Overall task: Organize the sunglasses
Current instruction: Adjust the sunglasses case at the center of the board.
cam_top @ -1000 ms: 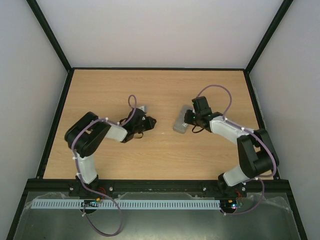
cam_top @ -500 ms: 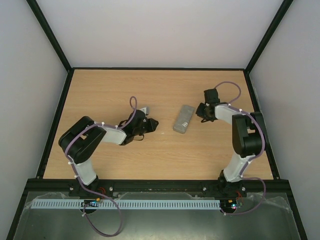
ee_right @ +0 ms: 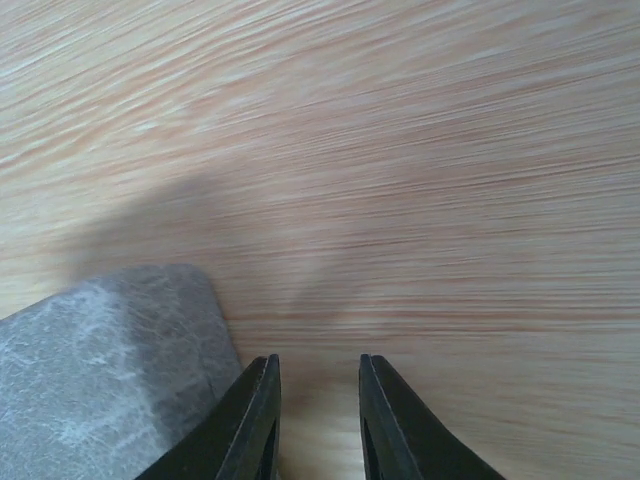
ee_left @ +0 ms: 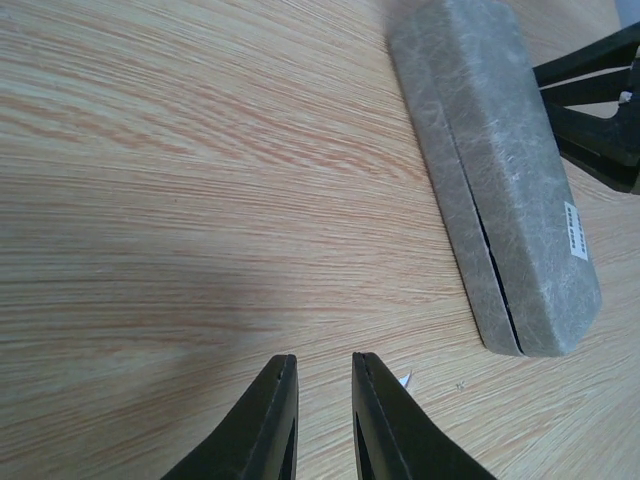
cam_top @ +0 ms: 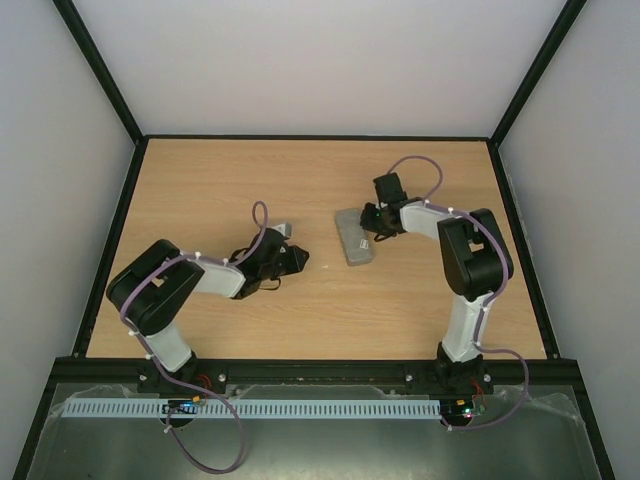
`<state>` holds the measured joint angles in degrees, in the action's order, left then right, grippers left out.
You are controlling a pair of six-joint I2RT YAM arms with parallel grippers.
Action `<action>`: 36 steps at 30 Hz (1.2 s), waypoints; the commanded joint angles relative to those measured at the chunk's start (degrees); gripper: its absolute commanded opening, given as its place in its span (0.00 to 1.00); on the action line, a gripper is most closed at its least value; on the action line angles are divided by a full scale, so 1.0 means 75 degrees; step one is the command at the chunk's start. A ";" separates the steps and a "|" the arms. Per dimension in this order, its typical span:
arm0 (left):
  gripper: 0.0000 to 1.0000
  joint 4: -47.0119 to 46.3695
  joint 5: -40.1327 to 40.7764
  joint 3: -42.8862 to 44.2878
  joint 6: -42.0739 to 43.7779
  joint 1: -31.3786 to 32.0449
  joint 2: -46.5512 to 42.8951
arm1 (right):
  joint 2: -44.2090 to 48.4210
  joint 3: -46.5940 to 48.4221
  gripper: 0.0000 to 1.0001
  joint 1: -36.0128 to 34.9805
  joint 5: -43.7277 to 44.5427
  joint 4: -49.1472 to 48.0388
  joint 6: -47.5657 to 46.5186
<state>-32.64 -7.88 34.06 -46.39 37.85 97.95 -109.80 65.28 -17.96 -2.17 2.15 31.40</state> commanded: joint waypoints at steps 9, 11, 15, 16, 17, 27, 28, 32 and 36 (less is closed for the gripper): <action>0.18 0.0010 0.0205 -0.0632 -0.0002 -0.0042 -0.0935 | -0.0291 0.0479 0.39 -0.0910 -0.0367 -0.0009 -0.1005; 0.18 0.0106 0.0256 -0.0757 -0.0003 -0.0043 -0.1163 | -0.0355 0.0760 0.40 -0.1058 -0.0460 0.0107 -0.1256; 0.18 0.0346 0.0398 -0.0973 0.0009 -0.0042 -0.1700 | -0.0680 0.1444 0.41 -0.1290 -0.0661 0.0590 -0.1640; 0.18 0.0421 0.0433 -0.1015 0.0005 -0.0042 -0.1846 | -0.0747 0.1550 0.41 -0.1378 -0.0646 0.0663 -0.1747; 0.18 0.0495 0.0467 -0.1069 0.0009 -0.0042 -0.2008 | -0.0798 0.1622 0.41 -0.1493 -0.0671 0.0724 -0.1892; 0.19 0.0825 0.0570 -0.1326 -0.0022 -0.0031 -0.2825 | -0.0962 0.1635 0.40 -0.1994 -0.0853 0.1084 -0.2235; 0.19 0.0825 0.0570 -0.1345 -0.0034 -0.0030 -0.2837 | -0.0914 0.1579 0.40 -0.2044 -0.0830 0.1078 -0.2250; 0.18 0.0839 0.0606 -0.1412 -0.0082 0.0042 -0.3003 | -0.0642 0.1256 0.40 -0.2256 -0.1041 0.0983 -0.2330; 0.18 0.1037 0.0758 -0.1432 -0.0093 0.0144 -0.3287 | -0.0445 0.1039 0.40 -0.2623 -0.1106 0.1019 -0.2511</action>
<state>-26.39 -3.92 23.90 -46.94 38.28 76.05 -114.54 75.99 -34.24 -8.19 4.49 14.83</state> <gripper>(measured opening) 0.184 0.402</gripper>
